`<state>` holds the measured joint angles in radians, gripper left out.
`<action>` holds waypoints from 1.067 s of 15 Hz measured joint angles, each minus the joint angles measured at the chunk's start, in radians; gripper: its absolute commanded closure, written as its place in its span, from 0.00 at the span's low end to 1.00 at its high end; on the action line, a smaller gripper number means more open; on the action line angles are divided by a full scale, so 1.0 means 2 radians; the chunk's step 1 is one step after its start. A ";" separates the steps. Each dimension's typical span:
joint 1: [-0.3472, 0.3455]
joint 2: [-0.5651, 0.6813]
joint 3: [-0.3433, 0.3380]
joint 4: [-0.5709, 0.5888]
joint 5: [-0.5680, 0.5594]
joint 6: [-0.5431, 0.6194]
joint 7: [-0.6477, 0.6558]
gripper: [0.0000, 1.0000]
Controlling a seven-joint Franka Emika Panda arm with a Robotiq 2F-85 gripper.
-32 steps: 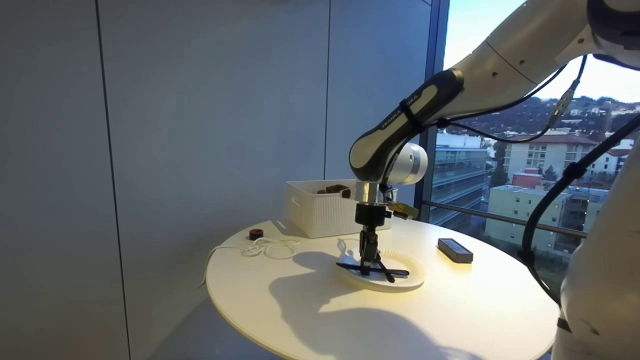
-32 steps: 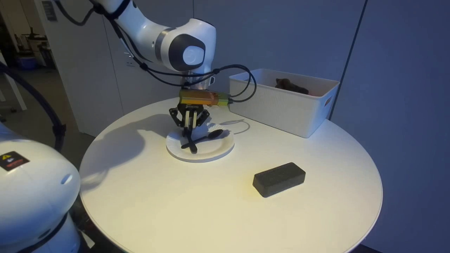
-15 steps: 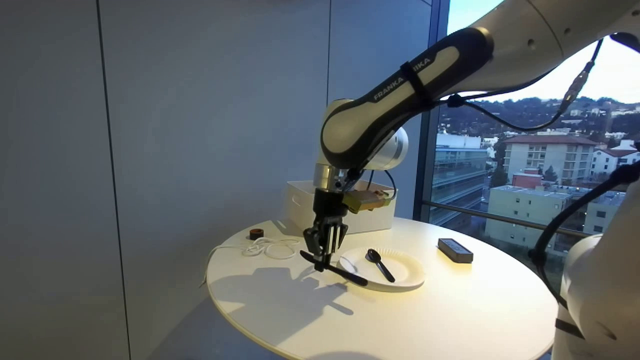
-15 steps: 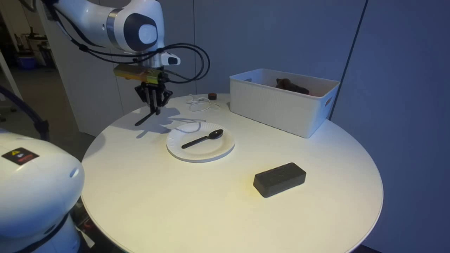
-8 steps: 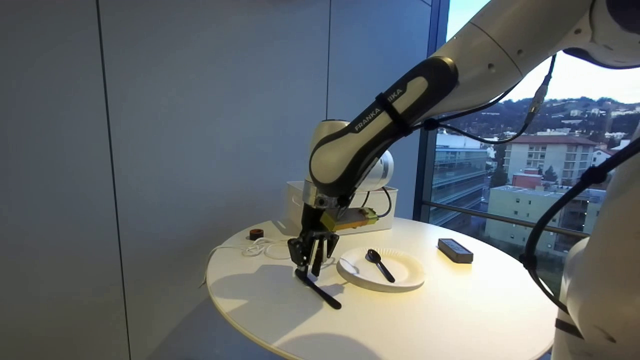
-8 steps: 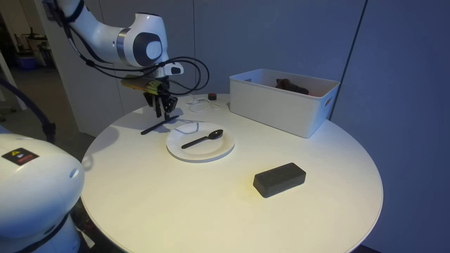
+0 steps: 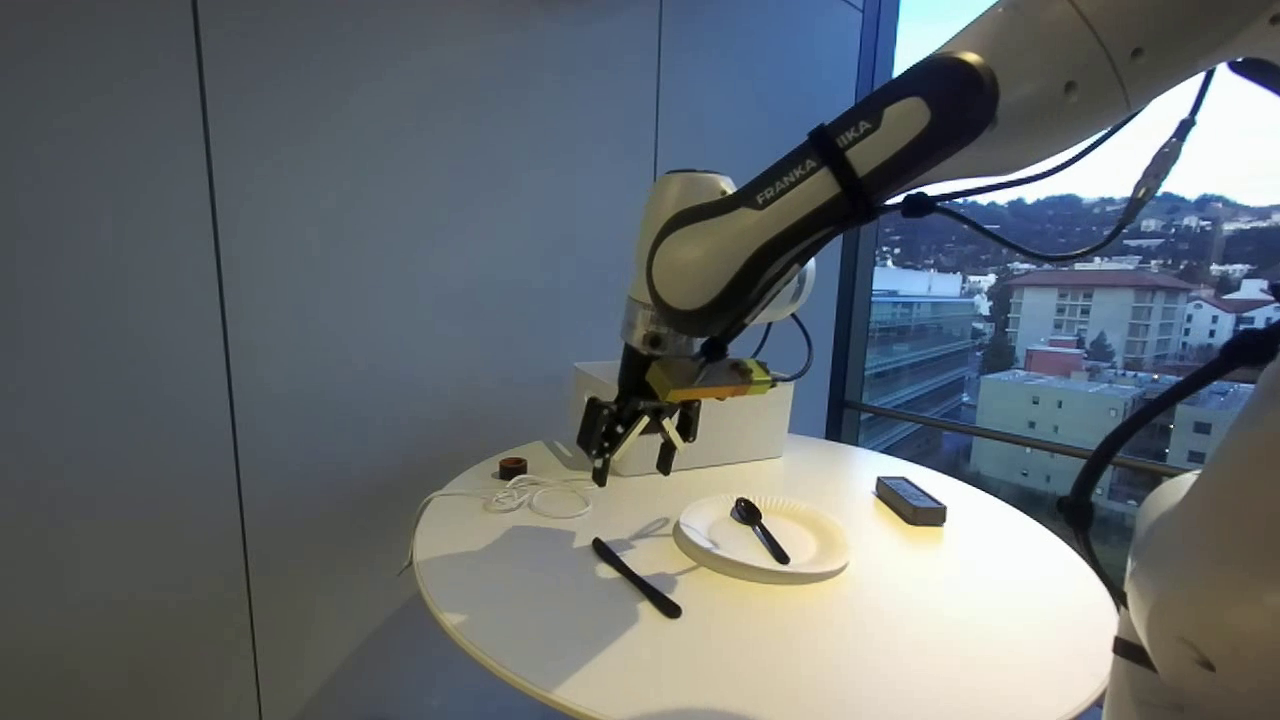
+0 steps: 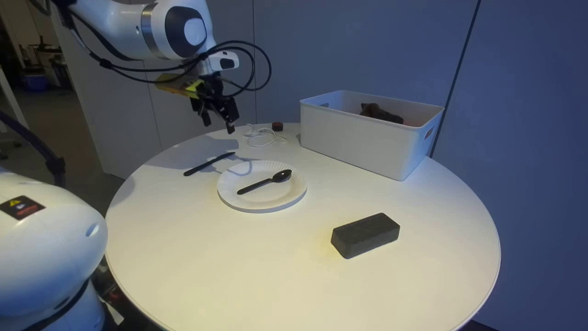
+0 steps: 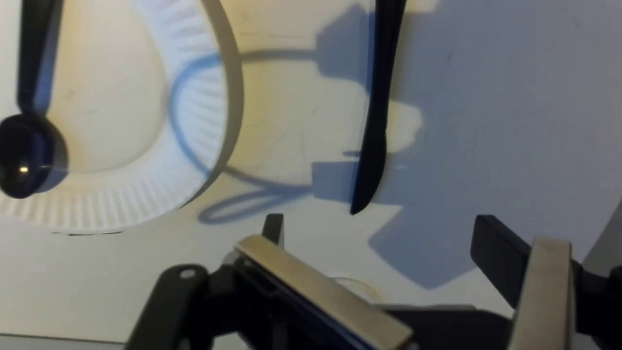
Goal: Move the black knife to the left side of the white plate and then move the black spoon to the right side of the white plate
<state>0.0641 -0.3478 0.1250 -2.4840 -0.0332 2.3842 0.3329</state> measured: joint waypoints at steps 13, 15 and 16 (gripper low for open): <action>-0.116 -0.056 -0.046 -0.051 -0.004 -0.061 0.062 0.00; -0.117 -0.041 -0.047 -0.057 -0.004 -0.061 0.063 0.00; -0.117 -0.033 -0.048 -0.059 -0.004 -0.059 0.063 0.00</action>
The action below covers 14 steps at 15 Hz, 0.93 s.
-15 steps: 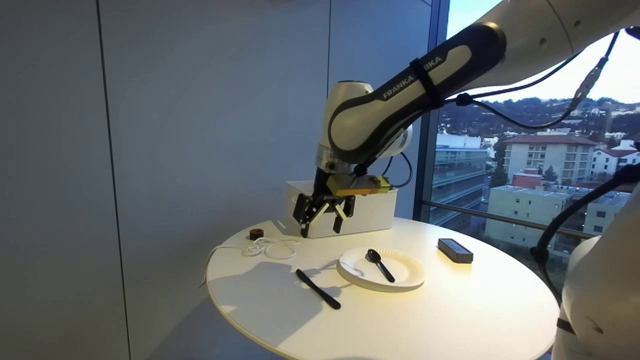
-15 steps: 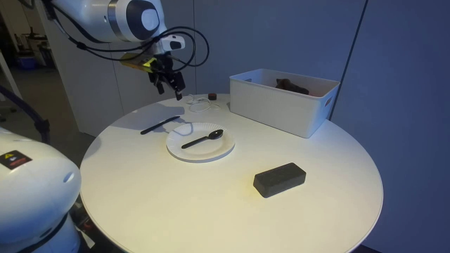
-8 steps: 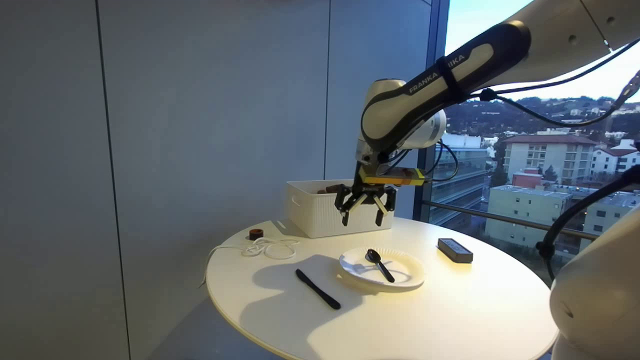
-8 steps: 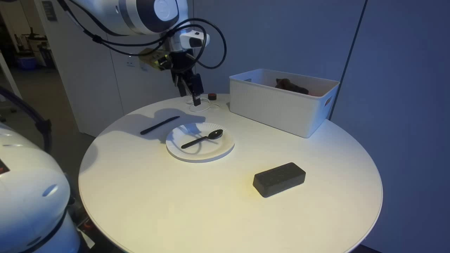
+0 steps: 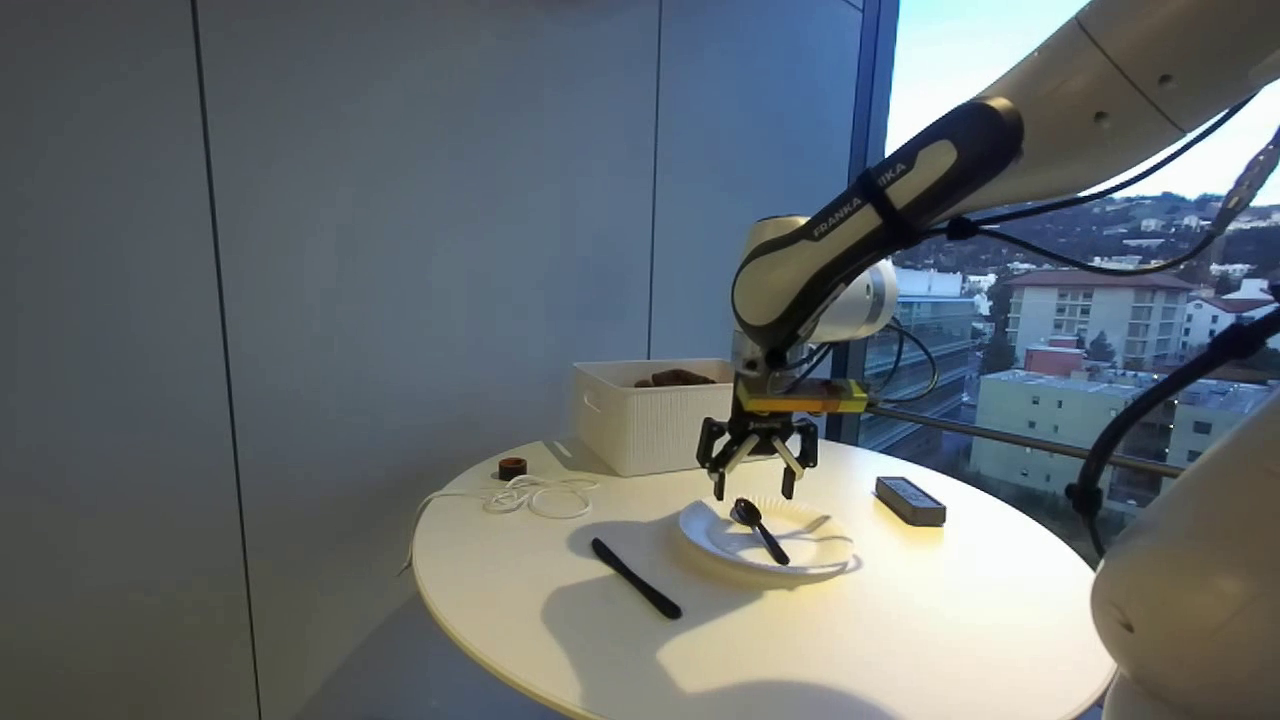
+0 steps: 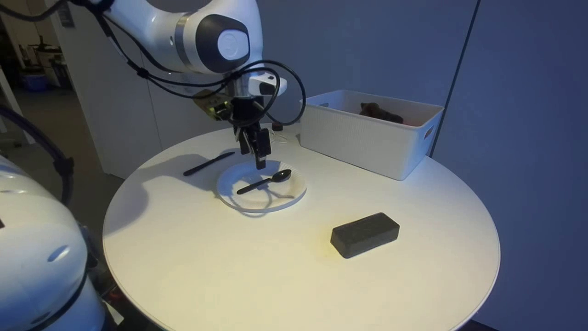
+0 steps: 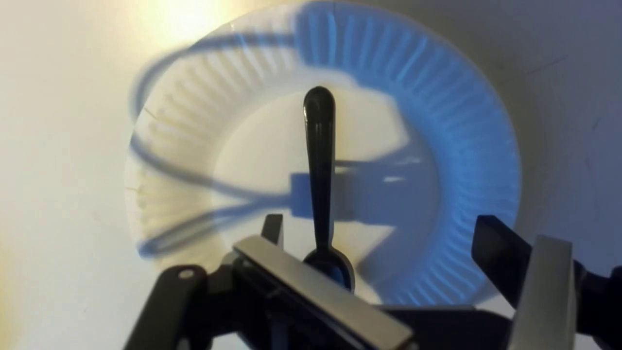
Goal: Move the black knife to the left side of the white plate and then move the black spoon to the right side of the white plate
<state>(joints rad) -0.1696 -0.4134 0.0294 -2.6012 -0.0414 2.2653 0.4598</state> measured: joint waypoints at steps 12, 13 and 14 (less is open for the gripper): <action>-0.003 0.087 -0.041 0.001 0.010 0.100 -0.010 0.30; -0.003 0.092 -0.044 0.001 0.014 0.106 -0.015 0.39; -0.003 0.096 -0.045 0.002 0.016 0.110 -0.019 0.47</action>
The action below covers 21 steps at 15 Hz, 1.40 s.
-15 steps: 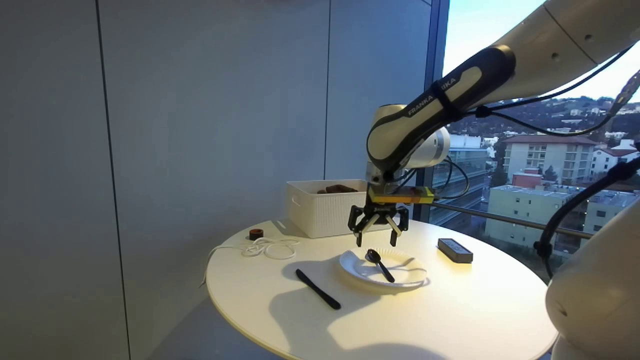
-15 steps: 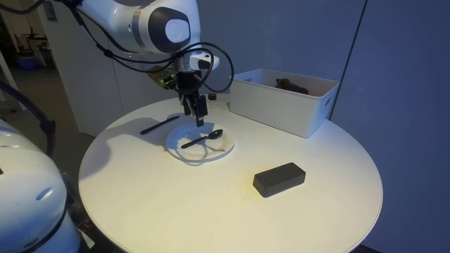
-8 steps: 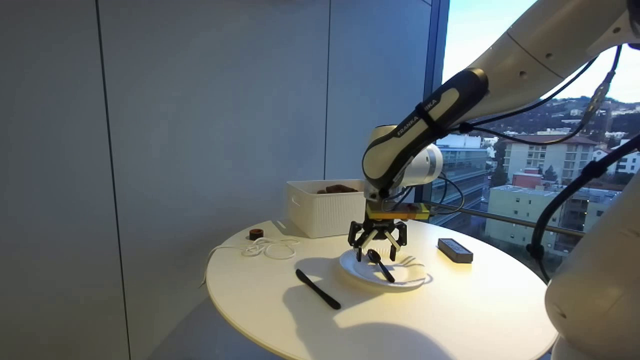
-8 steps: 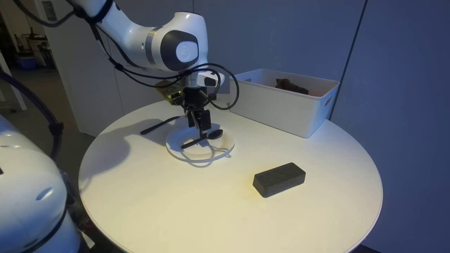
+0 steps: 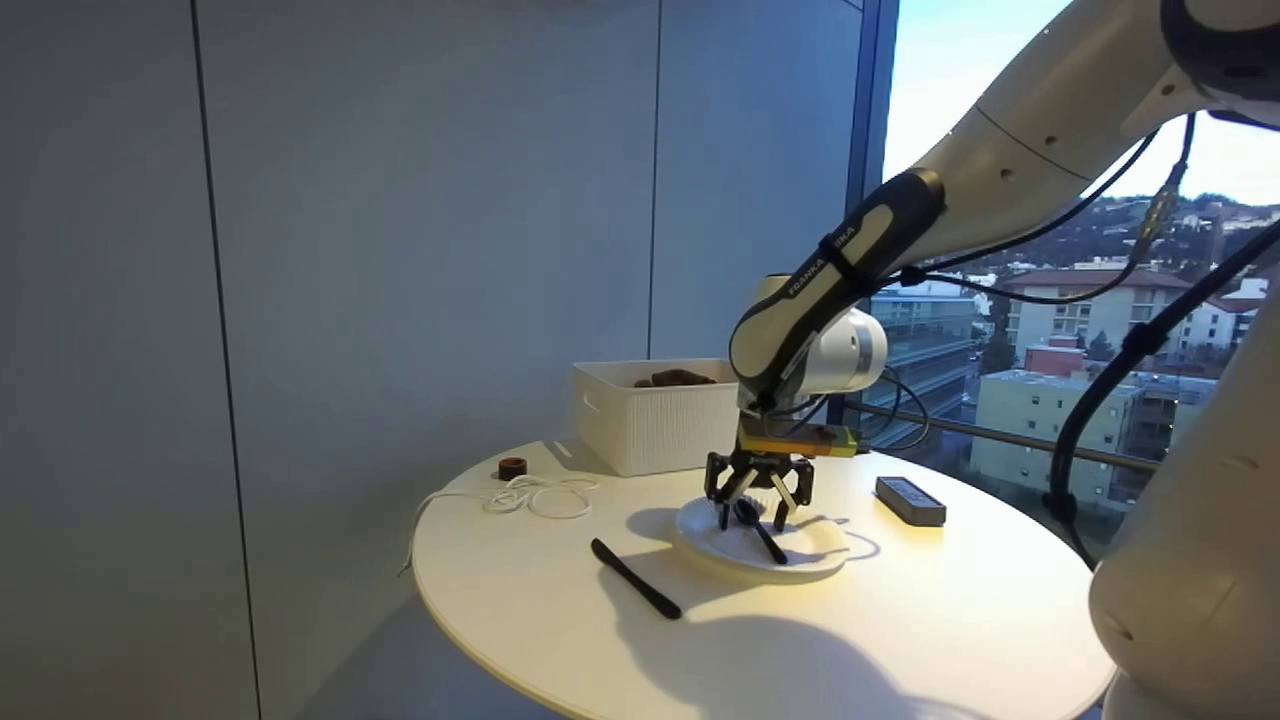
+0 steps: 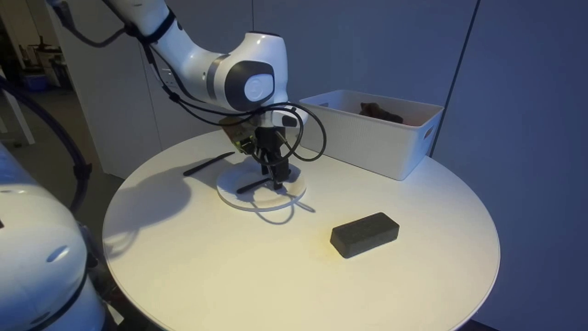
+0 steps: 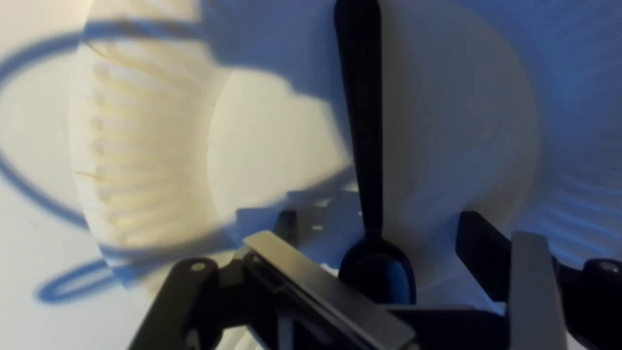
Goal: Move the black knife to the left side of the white plate and then move the black spoon to the right side of the white plate
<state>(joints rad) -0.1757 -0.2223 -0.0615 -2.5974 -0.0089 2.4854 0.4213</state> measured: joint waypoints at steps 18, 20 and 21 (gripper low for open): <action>0.007 -0.047 0.021 0.011 -0.034 -0.044 -0.013 0.93; 0.003 -0.099 0.032 0.010 -0.066 -0.091 -0.001 0.93; -0.003 -0.128 0.037 0.010 -0.085 -0.117 0.009 0.93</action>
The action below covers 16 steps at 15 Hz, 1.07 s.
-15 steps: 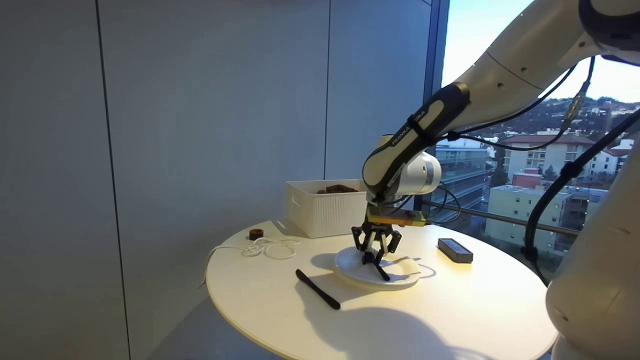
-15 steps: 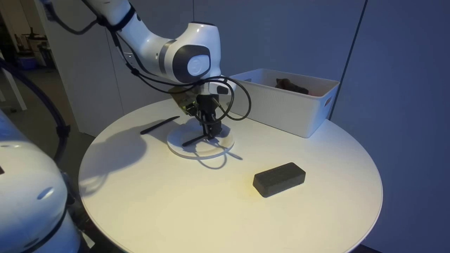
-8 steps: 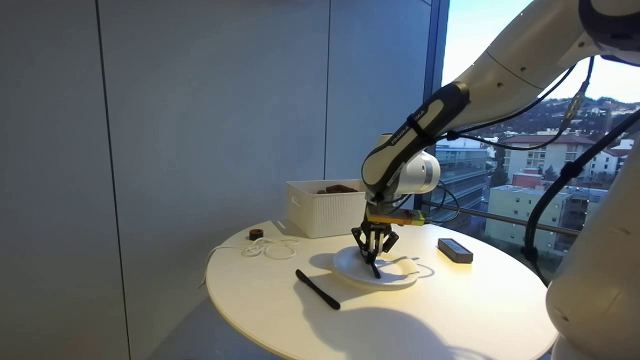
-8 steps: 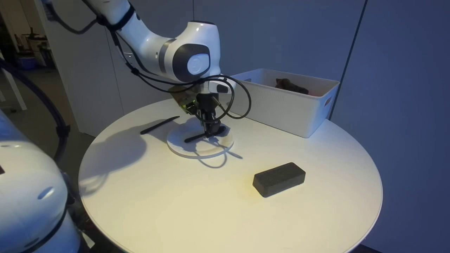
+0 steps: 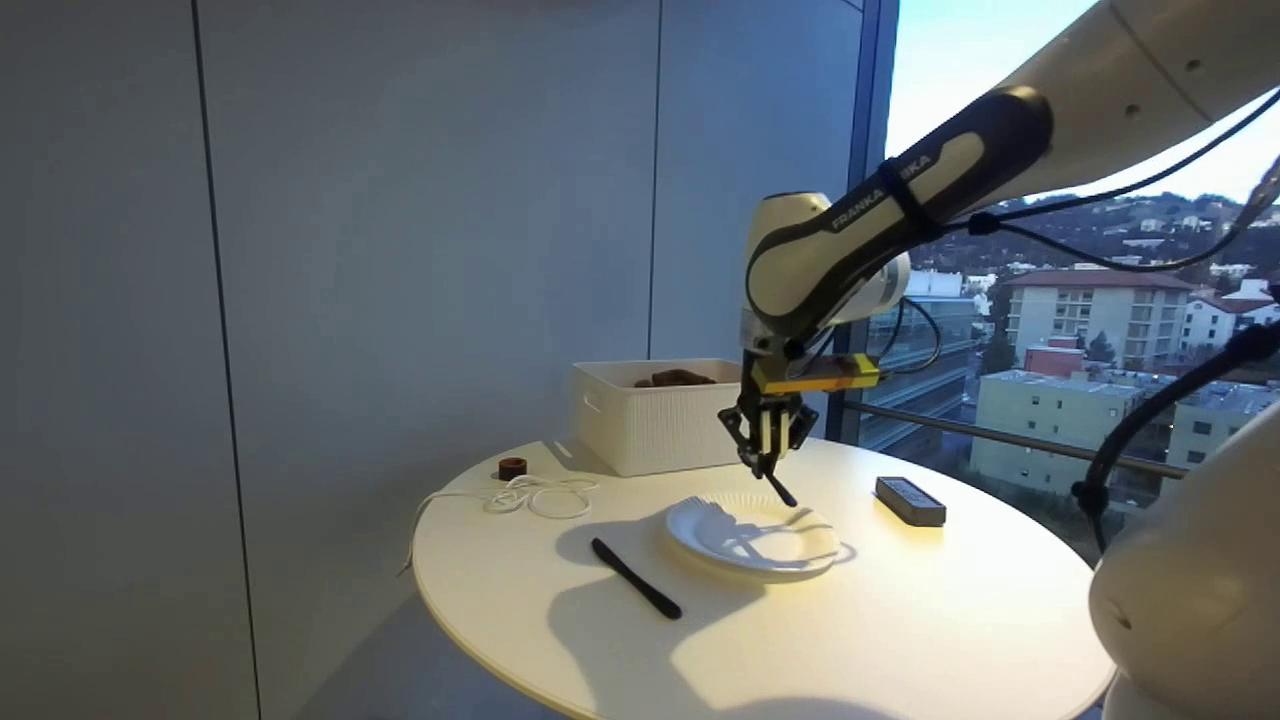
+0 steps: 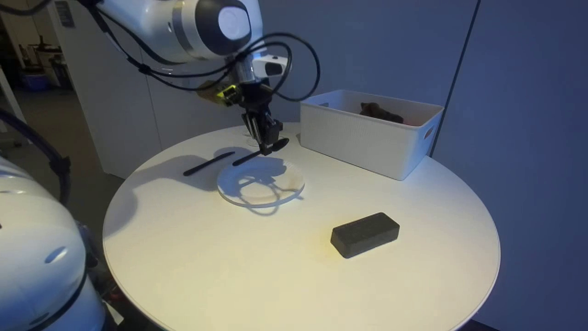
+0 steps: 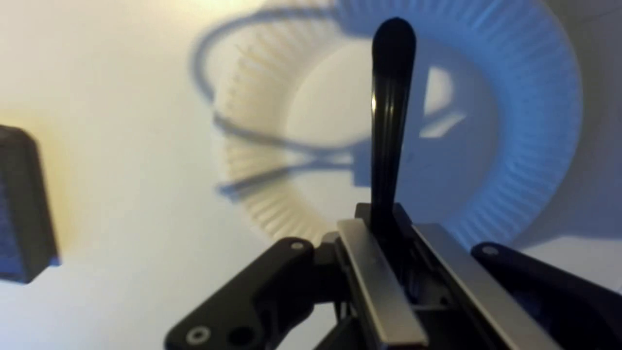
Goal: Move the black knife to the left side of the white plate and then move the black spoon to the right side of the white plate
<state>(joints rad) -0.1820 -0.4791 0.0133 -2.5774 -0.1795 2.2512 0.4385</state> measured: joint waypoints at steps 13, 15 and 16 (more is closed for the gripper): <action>-0.084 -0.019 -0.030 -0.011 -0.077 -0.025 0.021 0.93; -0.094 0.012 -0.037 -0.011 -0.085 -0.011 0.022 0.93; -0.098 0.026 -0.040 -0.011 -0.087 -0.003 0.022 0.93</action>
<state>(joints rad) -0.3771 -0.4276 -0.0666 -2.5990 -0.3541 2.2455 0.4816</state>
